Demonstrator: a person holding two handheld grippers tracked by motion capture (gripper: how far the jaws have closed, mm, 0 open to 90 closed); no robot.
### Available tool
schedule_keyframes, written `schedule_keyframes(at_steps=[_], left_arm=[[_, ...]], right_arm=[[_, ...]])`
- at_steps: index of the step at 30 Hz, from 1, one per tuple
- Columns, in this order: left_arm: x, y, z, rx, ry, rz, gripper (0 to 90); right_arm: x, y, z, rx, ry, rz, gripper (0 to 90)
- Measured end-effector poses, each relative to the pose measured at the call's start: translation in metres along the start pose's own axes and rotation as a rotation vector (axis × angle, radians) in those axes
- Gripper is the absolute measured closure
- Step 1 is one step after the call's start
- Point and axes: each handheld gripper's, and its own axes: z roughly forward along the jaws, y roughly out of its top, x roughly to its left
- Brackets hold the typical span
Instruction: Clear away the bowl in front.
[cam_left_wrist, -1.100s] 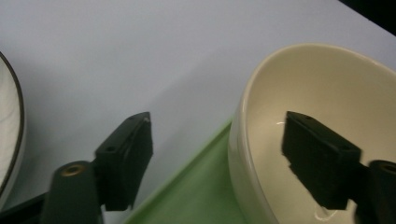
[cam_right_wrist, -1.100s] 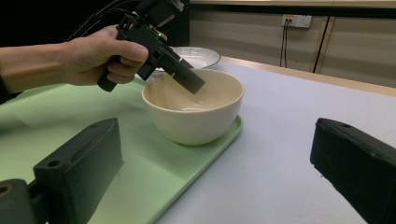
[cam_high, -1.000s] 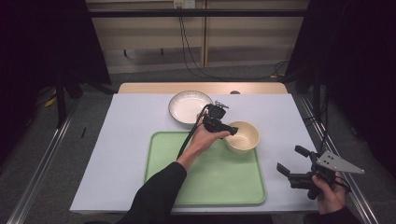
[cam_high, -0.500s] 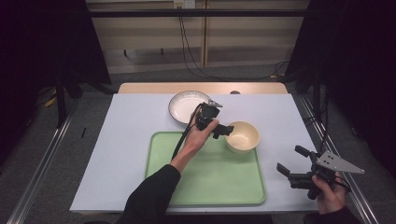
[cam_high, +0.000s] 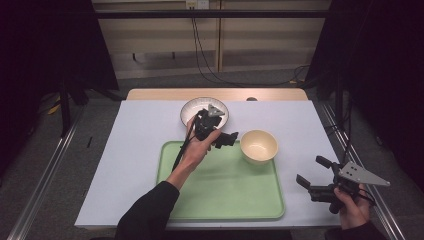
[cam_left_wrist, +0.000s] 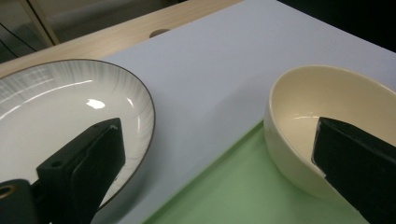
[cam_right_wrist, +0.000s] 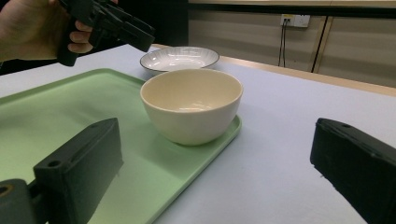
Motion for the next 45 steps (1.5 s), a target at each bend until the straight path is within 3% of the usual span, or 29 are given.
schedule_keyframes(at_steps=[8, 19, 24, 27, 32, 36, 41, 45], left_arm=[[0.005, -0.005, -0.024, -0.047, 0.022, 0.01, 2.3], [0.012, -0.013, -0.056, -0.113, 0.062, -0.022, 2.1], [0.014, -0.023, -0.072, -0.147, 0.068, -0.061, 1.8], [0.017, -0.029, -0.081, -0.16, 0.082, -0.059, 2.0], [0.025, -0.043, -0.098, -0.18, 0.142, -0.098, 1.7], [0.028, -0.052, -0.11, -0.17, 0.196, -0.091, 1.7], [0.03, -0.063, -0.124, -0.188, 0.202, -0.102, 2.0], [0.031, -0.075, -0.136, -0.202, 0.192, -0.081, 2.2]], right_arm=[[0.0, 0.0, 0.0, -0.001, 0.0, 0.001, 2.0], [0.0, 0.0, 0.0, -0.002, -0.001, 0.002, 2.0], [0.0, 0.001, 0.0, -0.001, 0.0, 0.004, 2.0], [0.0, 0.001, 0.0, 0.0, 0.002, 0.003, 1.9], [0.0, 0.001, 0.0, 0.0, 0.002, 0.001, 2.0], [0.0, 0.001, 0.0, 0.0, 0.002, -0.001, 2.0], [0.0, 0.001, 0.0, 0.001, 0.0, 0.002, 1.9], [0.0, 0.001, 0.0, 0.001, 0.0, 0.003, 1.9]])
